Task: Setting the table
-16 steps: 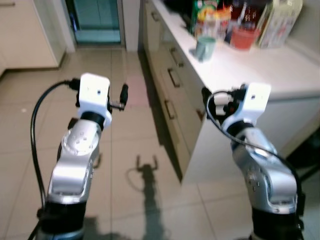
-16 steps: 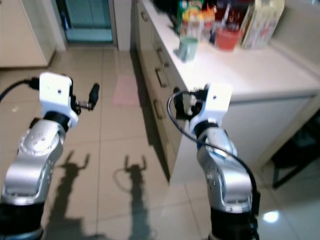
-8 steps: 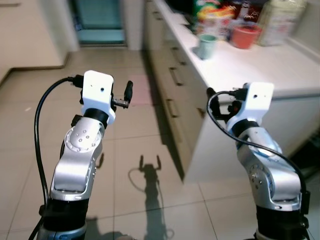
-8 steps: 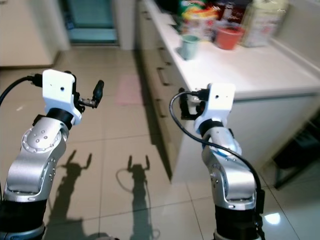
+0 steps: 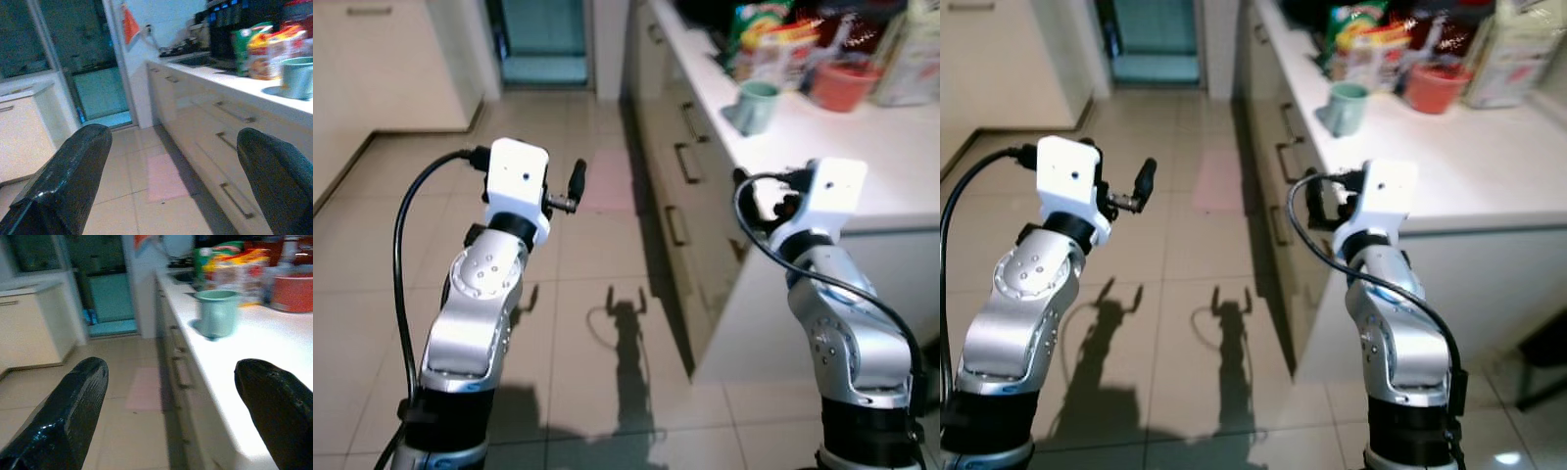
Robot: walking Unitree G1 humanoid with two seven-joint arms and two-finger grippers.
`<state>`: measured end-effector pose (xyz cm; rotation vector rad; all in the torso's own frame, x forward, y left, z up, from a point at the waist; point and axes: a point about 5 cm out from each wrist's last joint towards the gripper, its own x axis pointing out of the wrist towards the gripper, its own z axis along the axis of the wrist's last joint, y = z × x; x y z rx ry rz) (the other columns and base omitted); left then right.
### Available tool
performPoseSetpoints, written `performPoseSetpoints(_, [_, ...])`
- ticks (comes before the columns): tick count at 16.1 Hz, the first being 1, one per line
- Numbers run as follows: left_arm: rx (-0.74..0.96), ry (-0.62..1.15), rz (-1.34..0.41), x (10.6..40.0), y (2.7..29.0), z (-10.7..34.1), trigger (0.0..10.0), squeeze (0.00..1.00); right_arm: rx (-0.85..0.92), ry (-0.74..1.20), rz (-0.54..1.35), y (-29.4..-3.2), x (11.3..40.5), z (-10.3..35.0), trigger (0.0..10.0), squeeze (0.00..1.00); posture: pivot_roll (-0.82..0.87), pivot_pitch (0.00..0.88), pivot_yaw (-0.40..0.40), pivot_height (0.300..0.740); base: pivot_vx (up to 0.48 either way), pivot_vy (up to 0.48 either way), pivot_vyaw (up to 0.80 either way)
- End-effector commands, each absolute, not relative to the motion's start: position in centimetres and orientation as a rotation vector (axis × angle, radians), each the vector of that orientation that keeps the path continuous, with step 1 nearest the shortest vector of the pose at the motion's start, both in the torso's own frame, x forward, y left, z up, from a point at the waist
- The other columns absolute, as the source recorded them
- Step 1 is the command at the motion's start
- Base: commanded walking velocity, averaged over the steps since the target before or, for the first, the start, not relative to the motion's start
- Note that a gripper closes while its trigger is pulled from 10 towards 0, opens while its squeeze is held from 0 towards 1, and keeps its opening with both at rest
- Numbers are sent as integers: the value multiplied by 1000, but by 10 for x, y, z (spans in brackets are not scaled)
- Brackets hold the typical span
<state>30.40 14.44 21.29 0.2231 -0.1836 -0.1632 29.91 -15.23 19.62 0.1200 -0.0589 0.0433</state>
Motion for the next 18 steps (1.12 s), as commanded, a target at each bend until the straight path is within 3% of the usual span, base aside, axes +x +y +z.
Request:
performPoseSetpoints(1, [231, -181, -141, 306, 151, 214, 10000, 0, 122, -67, 66, -145, 301, 199, 10000, 0, 9, 0, -28, 740, 382, 0, 0])
performPoseSetpoints(11, [231, -186, -146, 306, 150, 214, 10000, 0, 142, -67, 73, -145, 303, 199, 10000, 0, 8, 0, -30, 740, 383, 0, 0])
performPoseSetpoints(18, [232, -189, -154, 306, 149, 213, 10000, 0, 152, -59, 68, -145, 303, 198, 10000, 0, 6, 0, -29, 740, 382, 0, -687])
